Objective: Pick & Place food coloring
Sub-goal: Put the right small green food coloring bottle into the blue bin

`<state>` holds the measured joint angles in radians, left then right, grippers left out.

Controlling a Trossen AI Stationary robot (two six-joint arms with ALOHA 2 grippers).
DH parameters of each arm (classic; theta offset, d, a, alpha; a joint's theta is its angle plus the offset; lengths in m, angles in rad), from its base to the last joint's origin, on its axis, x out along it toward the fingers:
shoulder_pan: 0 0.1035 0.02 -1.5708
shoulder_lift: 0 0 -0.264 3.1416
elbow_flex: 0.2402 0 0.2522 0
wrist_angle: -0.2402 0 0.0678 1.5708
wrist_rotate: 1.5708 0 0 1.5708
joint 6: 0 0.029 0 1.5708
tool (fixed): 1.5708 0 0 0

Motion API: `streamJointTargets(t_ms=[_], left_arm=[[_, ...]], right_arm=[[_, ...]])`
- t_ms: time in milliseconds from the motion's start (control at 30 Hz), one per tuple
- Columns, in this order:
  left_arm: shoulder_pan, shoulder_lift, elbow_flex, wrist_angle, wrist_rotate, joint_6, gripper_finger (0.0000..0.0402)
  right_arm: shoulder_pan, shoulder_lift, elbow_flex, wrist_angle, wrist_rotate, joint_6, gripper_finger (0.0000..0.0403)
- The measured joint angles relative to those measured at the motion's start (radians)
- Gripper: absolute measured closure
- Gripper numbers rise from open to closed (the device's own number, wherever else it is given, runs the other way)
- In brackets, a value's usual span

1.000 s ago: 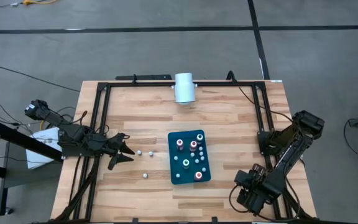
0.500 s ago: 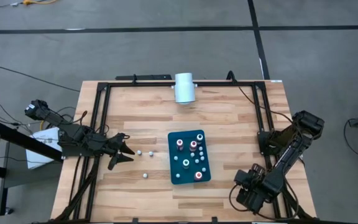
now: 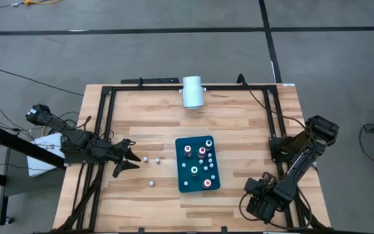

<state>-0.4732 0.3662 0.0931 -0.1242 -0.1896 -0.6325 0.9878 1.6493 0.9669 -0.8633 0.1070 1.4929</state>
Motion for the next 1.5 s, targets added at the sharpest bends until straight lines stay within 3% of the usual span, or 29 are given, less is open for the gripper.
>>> streamJointTargets(t_ms=[333,1067,1500], left_arm=[[0.0,0.0,0.0,0.001,0.0,0.0,0.0236],[0.0,0.0,0.0,0.002,0.0,0.003,0.0236],[0.0,0.0,0.0,0.002,0.0,-0.001,0.0236]], right_arm=[[-0.002,0.0,-0.007,-0.005,0.005,0.0,0.0193],[-0.002,0.0,-0.053,0.065,-0.003,0.021,0.025],[-0.002,0.0,-0.053,0.06,-0.005,0.018,0.0322]])
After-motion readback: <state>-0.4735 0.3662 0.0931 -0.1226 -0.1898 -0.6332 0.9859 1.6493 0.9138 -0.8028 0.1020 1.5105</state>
